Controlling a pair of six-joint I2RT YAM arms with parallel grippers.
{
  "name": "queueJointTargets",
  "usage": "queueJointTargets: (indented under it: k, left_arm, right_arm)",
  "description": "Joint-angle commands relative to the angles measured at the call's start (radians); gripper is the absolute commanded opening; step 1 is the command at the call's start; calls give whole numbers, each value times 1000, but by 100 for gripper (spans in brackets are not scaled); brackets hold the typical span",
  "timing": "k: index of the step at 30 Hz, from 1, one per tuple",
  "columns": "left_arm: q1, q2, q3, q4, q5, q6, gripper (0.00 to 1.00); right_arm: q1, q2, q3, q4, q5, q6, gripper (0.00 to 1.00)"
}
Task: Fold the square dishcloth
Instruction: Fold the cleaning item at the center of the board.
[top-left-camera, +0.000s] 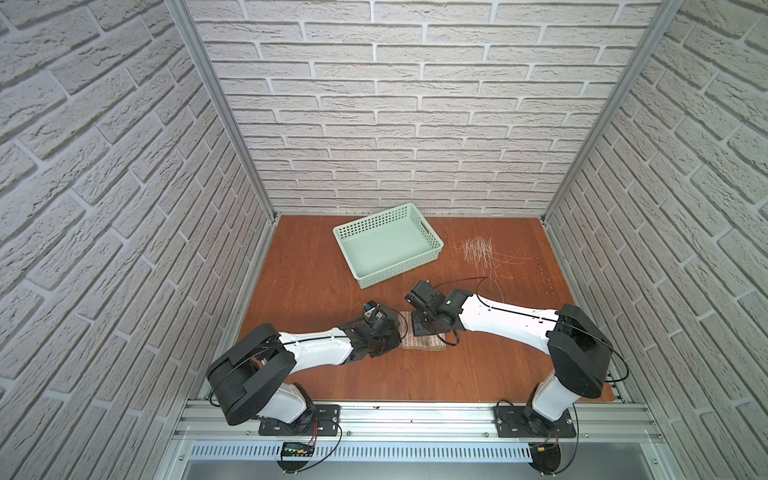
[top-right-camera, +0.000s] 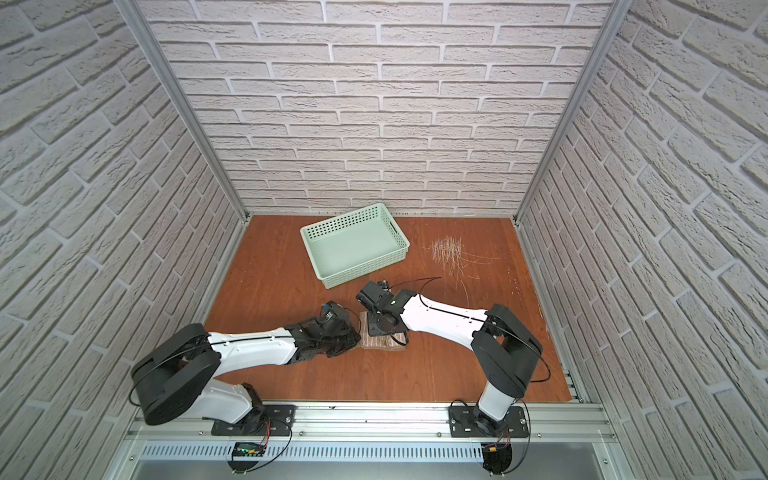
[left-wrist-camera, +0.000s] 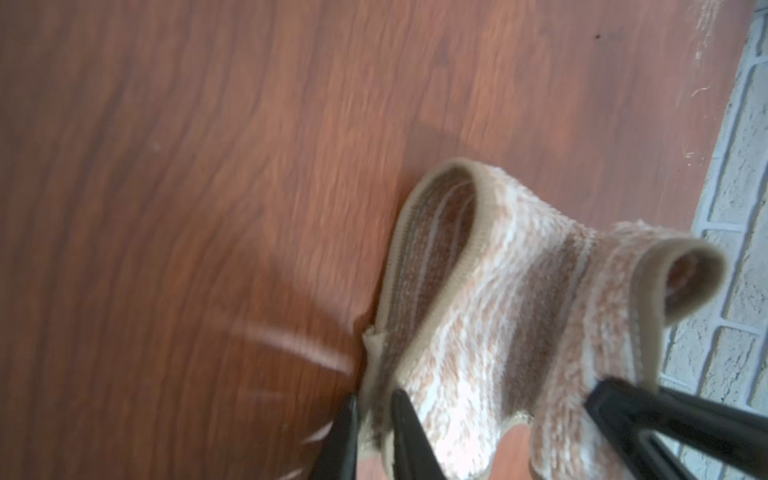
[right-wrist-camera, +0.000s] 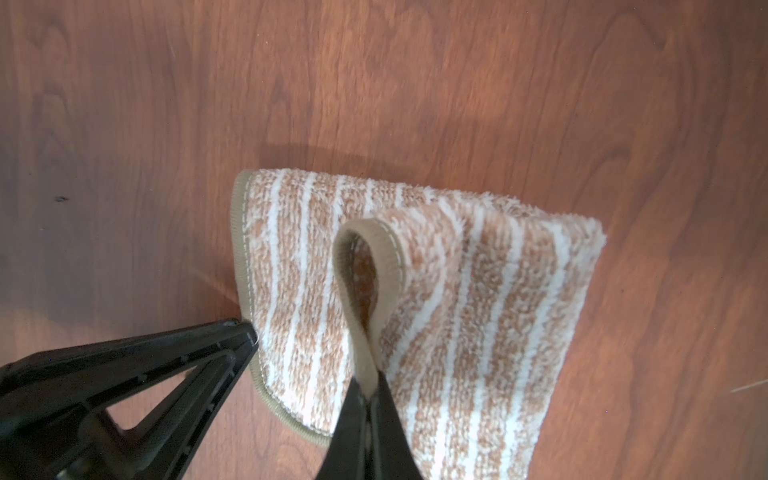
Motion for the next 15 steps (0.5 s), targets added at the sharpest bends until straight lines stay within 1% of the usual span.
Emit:
queueJointTargets:
  k: [1, 4, 7, 15]
  left_arm:
    - [13, -47, -24, 56, 9, -2, 20]
    - [21, -69, -41, 79, 20, -7, 19]
    - [36, -65, -54, 94, 30, -15, 17]
    - [55, -15, -79, 158, 65, -35, 5]
  right_arm:
    - [12, -3, 13, 34, -17, 20, 3]
    - [14, -2, 13, 51, -28, 27, 3]
    - [15, 9, 16, 70, -44, 35, 3]
    - [18, 49, 24, 113, -78, 45, 3]
